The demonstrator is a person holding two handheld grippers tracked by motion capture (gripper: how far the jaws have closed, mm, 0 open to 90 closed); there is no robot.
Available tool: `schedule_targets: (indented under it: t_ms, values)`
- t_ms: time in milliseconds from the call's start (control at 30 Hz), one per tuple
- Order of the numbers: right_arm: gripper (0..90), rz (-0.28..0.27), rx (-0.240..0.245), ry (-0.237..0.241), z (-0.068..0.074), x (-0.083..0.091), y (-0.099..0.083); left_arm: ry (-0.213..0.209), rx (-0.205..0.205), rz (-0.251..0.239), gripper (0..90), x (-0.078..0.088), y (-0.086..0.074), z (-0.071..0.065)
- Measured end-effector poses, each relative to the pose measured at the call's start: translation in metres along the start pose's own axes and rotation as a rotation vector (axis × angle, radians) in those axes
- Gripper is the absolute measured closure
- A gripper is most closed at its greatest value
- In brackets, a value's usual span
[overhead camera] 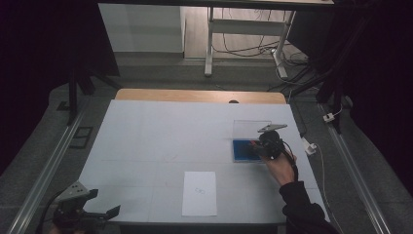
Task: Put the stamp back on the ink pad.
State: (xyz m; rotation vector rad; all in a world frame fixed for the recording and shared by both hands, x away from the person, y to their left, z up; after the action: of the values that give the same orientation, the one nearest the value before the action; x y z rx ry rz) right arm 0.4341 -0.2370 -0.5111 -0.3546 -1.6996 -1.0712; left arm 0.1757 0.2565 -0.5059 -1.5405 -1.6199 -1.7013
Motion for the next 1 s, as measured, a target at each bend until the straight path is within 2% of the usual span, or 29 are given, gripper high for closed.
schedule_targets:
  t_ms: [167,300,533,733,1000]
  values:
    - [63.8,-0.013,0.0,0.0,0.002,0.004,0.0,-0.001,0.0,0.0,0.0,0.0,0.0,0.0]
    - [56.9,-0.022,0.009,-0.013,0.003,0.008,0.0,-0.002,0.003,-0.001,0.0,0.0,0.0,0.0]
    - [43.9,-0.047,-0.006,-0.005,0.007,0.018,-0.003,-0.002,0.003,-0.002,0.0,0.0,0.0,0.0]
    - [32.1,-0.075,-0.002,0.014,0.015,0.028,-0.004,-0.006,0.006,-0.005,0.0,0.001,-0.001,0.0]
    - [21.2,-0.128,-0.013,0.056,0.025,0.045,-0.005,-0.007,0.005,-0.005,0.0,0.001,-0.001,0.0]
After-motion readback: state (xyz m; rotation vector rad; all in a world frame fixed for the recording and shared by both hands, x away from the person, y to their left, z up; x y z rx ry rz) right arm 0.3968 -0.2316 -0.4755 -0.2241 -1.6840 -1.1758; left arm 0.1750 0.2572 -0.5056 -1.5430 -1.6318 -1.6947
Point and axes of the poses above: each handheld gripper's, and its own axes: x roughly backward along the jaws, y roughly out of its top, z roughly to its left, the point moved 4 cm from there along -x, roughly forward along the jaws, and after that the axes turned 13 degrees about z, right-handed, at the moved point
